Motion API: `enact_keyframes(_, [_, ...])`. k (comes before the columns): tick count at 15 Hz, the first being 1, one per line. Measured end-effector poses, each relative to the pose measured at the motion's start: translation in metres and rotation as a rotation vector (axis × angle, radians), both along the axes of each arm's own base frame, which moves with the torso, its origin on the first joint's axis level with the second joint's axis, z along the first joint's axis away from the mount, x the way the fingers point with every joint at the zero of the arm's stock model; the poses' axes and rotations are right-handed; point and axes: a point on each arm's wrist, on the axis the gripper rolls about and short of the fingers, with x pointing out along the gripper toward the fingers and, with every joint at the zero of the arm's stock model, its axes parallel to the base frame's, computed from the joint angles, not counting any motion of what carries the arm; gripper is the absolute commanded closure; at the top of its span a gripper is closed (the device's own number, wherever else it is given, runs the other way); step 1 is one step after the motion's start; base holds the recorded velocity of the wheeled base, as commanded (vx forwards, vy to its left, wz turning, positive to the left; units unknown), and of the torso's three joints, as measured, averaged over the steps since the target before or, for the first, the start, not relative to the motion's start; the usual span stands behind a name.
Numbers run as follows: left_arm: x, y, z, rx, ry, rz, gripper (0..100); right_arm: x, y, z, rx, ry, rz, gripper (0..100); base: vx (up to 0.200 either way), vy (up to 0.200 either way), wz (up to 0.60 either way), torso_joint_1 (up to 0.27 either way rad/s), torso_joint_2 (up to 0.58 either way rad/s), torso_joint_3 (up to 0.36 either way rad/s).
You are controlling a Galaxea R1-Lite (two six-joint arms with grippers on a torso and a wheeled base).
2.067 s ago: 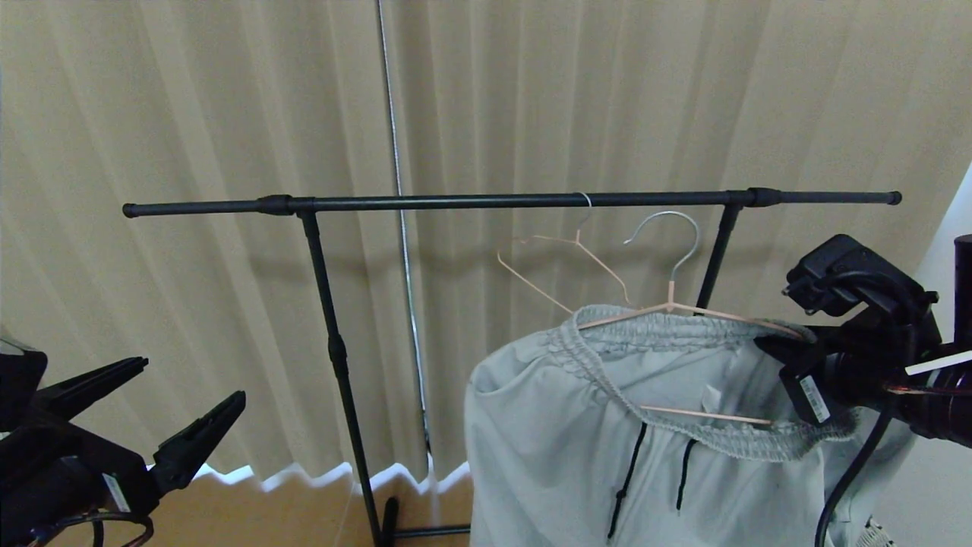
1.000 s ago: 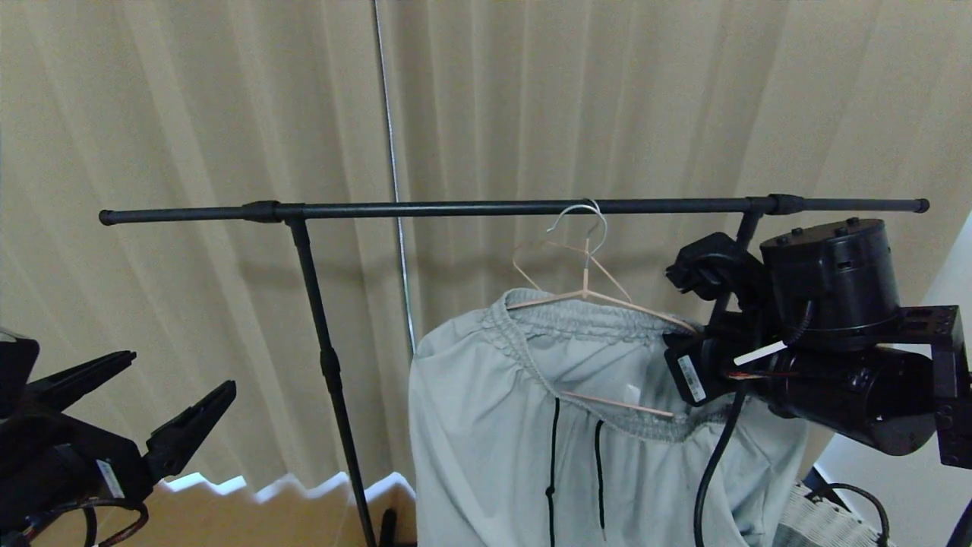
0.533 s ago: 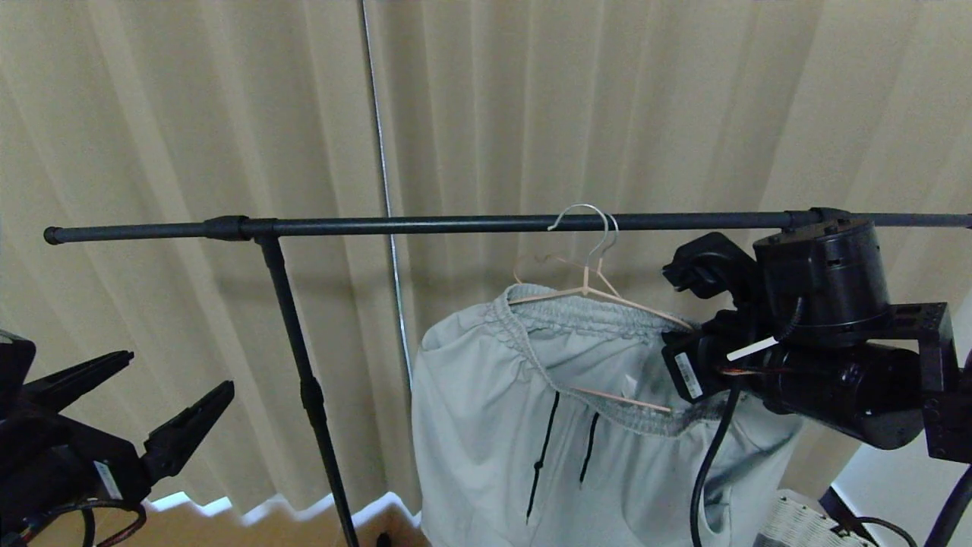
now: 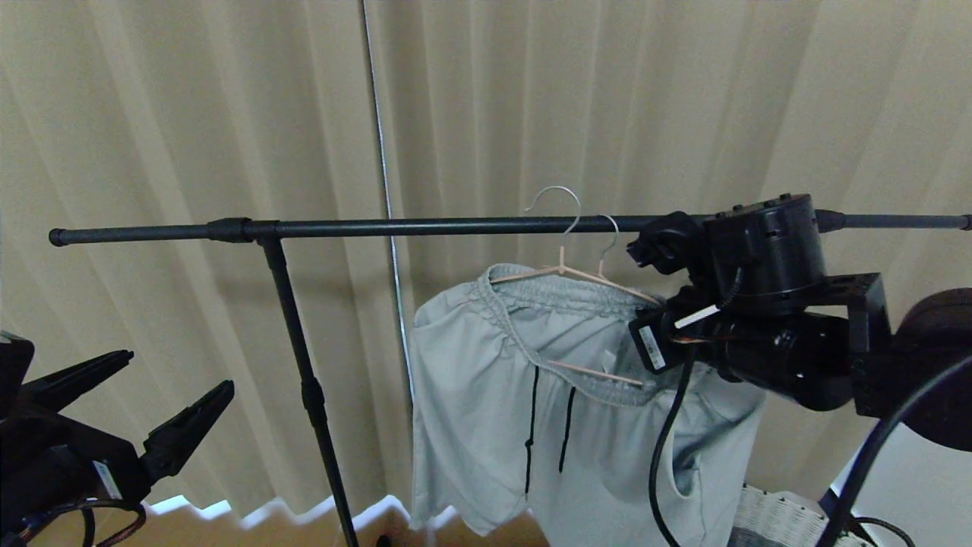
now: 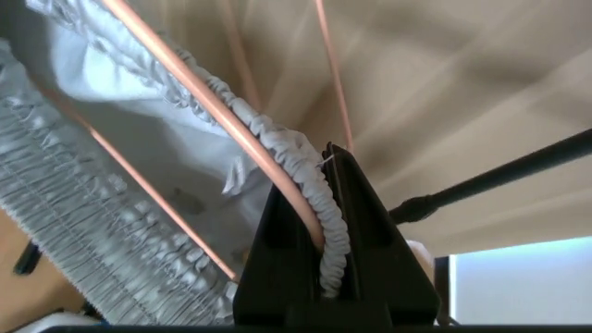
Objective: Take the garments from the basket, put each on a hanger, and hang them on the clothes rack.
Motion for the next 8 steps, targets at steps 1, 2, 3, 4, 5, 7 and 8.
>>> enact_keyframes(1, [0.0,0.0,0.0,0.0,0.0,0.0,0,0.006,0.004,0.001,-0.015,0.006,-0.014,100,0.0,0.0,0.0,0.0,0.0,0.0])
enact_keyframes(2, [0.0,0.0,0.0,0.0,0.0,0.0,0,0.011,0.008,0.001,-0.026,0.017,-0.018,100,0.0,0.0,0.0,0.0,0.0,0.0])
enact_keyframes(3, [0.0,0.0,0.0,0.0,-0.001,0.0,0,0.017,0.012,0.002,-0.035,0.025,-0.019,100,0.0,0.0,0.0,0.0,0.0,0.0])
enact_keyframes(4, [0.0,0.0,0.0,0.0,-0.001,0.0,0,0.022,0.016,0.002,-0.039,0.03,-0.019,100,0.0,0.0,0.0,0.0,0.0,0.0])
enact_keyframes(5, [0.0,0.0,0.0,0.0,-0.001,0.0,0,0.027,0.02,0.001,-0.043,0.033,-0.021,100,0.0,0.0,0.0,0.0,0.0,0.0])
enact_keyframes(7, [0.0,0.0,0.0,0.0,-0.001,0.0,0,0.034,0.025,-0.002,-0.057,0.047,-0.024,100,0.0,0.0,0.0,0.0,0.0,0.0])
enact_keyframes(8, [0.0,0.0,0.0,0.0,-0.001,0.0,0,0.036,0.027,-0.003,-0.065,0.056,-0.025,100,0.0,0.0,0.0,0.0,0.0,0.0])
